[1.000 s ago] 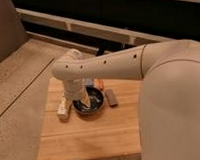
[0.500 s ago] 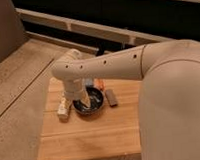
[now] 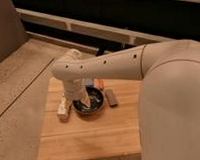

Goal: Push the eraser across the table

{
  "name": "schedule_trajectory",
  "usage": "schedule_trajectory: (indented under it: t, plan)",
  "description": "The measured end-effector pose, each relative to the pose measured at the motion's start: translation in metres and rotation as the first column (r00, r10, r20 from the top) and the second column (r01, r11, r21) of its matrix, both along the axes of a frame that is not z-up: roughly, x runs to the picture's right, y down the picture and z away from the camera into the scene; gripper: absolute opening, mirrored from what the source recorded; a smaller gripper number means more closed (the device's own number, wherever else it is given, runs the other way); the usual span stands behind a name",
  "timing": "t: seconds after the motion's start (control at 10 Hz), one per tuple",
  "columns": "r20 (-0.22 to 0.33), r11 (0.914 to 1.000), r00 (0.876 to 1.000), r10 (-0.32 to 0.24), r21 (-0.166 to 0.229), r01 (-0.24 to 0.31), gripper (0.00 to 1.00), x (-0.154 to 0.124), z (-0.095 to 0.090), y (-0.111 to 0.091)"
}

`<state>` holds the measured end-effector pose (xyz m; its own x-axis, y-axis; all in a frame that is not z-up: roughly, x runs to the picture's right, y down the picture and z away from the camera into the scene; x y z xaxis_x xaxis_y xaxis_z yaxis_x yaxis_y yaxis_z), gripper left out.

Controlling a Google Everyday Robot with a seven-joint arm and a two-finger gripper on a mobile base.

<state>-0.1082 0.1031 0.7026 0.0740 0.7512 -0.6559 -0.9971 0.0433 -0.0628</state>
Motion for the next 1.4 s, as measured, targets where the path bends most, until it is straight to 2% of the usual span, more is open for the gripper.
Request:
schedule_trajectory:
  t: [1.1, 1.2, 1.4]
  plan:
    - [0.001, 1.0000, 1.000, -0.008, 0.005, 0.008, 0.65, 0.000, 0.001, -0.001]
    - [0.009, 0.9991, 0.999, -0.036, 0.020, 0.036, 0.65, 0.001, 0.005, -0.004]
    - [0.013, 0.9893, 0.992, -0.125, 0.078, 0.123, 0.65, 0.007, 0.015, -0.019]
